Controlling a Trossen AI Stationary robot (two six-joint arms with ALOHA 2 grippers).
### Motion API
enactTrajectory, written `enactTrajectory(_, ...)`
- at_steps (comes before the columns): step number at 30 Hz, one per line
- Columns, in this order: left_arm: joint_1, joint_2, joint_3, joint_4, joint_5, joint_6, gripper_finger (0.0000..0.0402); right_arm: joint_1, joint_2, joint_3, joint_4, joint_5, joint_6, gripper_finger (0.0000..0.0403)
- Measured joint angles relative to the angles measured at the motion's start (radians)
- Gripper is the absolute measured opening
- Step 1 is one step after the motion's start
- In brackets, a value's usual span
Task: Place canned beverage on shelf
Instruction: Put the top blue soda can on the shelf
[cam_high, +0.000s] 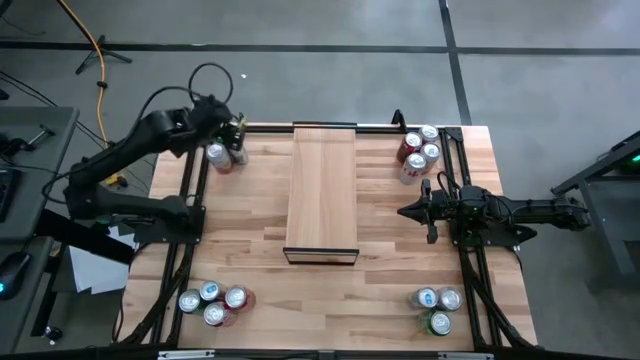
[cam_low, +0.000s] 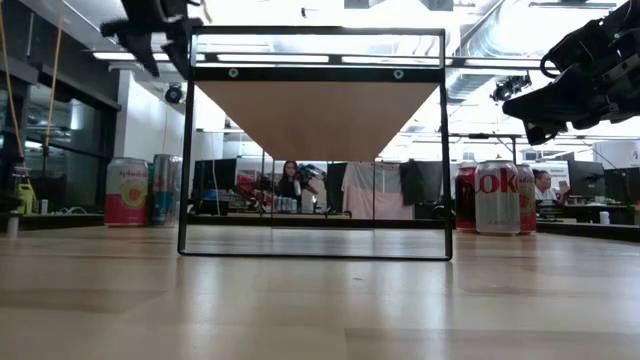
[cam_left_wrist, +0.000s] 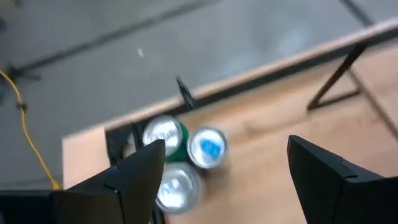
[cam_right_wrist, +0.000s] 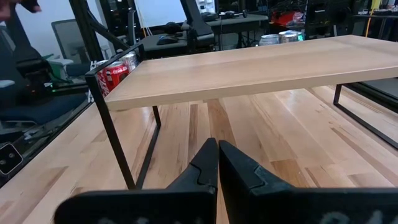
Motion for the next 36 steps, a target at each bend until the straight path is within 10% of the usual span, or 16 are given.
enactTrajectory(19,0.269,0.348,0.0,-0.007,0.286,0.131,0.0278,0.0,0.0,0.0,0.0,0.0,-0.001,0.0)
enactTrajectory(36,0.324,0.457,0.0,0.029,0.285,0.176,0.0278,0.0,0.0,0.0,0.0,0.0,0.0,0.0)
